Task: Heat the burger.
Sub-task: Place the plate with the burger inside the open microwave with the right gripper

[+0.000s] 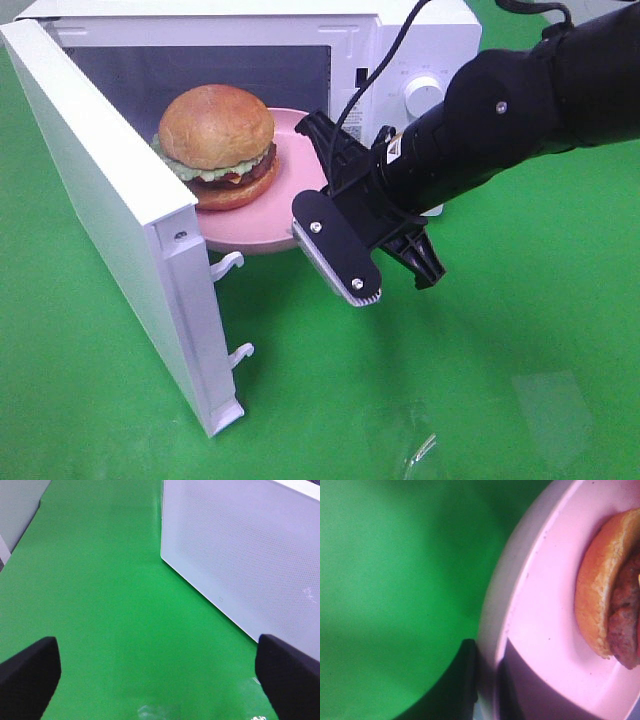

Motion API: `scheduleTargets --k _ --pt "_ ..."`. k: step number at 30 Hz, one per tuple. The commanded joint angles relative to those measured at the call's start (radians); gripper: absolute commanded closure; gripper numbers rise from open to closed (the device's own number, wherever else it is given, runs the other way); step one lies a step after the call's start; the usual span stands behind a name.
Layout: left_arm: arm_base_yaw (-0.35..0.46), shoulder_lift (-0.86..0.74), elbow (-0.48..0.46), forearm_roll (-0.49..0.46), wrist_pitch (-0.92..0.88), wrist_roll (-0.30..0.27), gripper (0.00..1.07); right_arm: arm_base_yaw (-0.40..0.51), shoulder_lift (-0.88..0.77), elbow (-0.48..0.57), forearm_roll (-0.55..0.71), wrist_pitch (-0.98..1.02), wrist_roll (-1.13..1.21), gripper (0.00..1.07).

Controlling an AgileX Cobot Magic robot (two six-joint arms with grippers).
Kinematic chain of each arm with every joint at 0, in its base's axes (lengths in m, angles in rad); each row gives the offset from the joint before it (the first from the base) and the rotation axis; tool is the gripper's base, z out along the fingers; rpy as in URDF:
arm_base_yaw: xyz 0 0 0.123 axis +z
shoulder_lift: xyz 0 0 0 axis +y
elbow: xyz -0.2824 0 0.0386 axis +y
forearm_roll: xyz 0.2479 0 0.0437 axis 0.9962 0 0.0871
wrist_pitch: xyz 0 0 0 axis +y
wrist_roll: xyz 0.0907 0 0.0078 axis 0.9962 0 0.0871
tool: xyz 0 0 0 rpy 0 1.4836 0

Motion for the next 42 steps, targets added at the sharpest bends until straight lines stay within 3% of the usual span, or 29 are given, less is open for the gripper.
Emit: scheduleTargets --k 1,16,42 --pt "0.001 -0.016 0.001 0.002 -0.001 -0.004 0.09 -0.006 0.008 -0.058 0.053 -0.006 -0.049 1.07" --pt "0.001 -0.016 0.001 0.002 -0.001 -0.004 0.09 -0.005 0.093 -0.157 0.049 0.034 -0.056 1.07" --pt "0.001 -0.016 0.001 0.002 -0.001 -0.004 0.09 -0.003 0.291 -0.44 -0.114 0.065 0.303 1.07"
